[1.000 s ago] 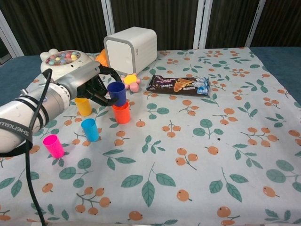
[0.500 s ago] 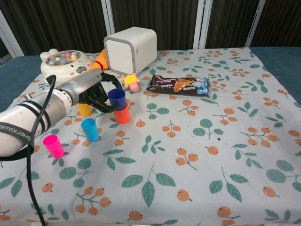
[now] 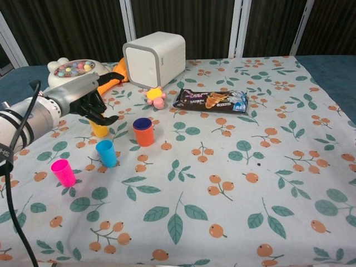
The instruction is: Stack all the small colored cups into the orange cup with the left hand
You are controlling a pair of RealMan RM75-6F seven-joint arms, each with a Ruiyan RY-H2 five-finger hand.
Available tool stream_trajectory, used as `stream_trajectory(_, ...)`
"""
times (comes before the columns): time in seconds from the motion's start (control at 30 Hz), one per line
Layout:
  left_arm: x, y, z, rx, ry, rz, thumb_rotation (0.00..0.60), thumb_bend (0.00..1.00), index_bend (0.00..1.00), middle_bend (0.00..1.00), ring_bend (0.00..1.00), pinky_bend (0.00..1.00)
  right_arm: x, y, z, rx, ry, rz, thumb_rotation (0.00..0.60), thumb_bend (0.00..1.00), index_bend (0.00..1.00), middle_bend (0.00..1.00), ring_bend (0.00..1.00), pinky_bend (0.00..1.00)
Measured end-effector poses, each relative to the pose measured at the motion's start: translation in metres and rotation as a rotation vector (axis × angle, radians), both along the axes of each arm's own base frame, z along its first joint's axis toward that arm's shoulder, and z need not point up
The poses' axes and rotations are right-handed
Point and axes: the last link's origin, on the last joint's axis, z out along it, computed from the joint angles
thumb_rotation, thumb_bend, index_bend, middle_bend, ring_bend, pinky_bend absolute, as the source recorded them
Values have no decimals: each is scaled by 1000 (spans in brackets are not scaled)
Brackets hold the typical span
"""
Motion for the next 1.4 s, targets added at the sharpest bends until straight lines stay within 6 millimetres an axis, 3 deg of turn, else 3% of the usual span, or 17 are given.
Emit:
stream_trajectory(0.2, -41, 11, 7, 21, 65, 76, 600, 346, 316, 1000, 1000, 1000, 1, 1, -2, 5, 3, 3, 600, 213, 0, 0, 0, 0)
stream_trajectory(0.37, -57, 15, 5, 17, 75, 104, 600, 346, 358, 1000, 1000, 1000, 1, 0, -3, 10, 9, 0, 600, 213, 0, 0, 0, 0)
stream_trajectory(0.6, -60, 16, 1, 17, 69, 100, 600, 346, 396, 1000, 1000, 1000, 0, 0, -3, 5, 10, -3, 600, 213, 0, 0, 0, 0)
stream_trajectory(1.17, -53, 20, -9, -9, 12, 100, 600, 350, 352, 1000, 1000, 1000, 0, -2, -4, 6, 17, -10, 600, 213, 0, 0, 0, 0)
stream_trajectory(1.4, -53, 21, -11, 2, 26, 98, 600, 354, 506, 1000, 1000, 1000, 0, -1, -3, 7, 15, -10, 600, 213, 0, 0, 0, 0)
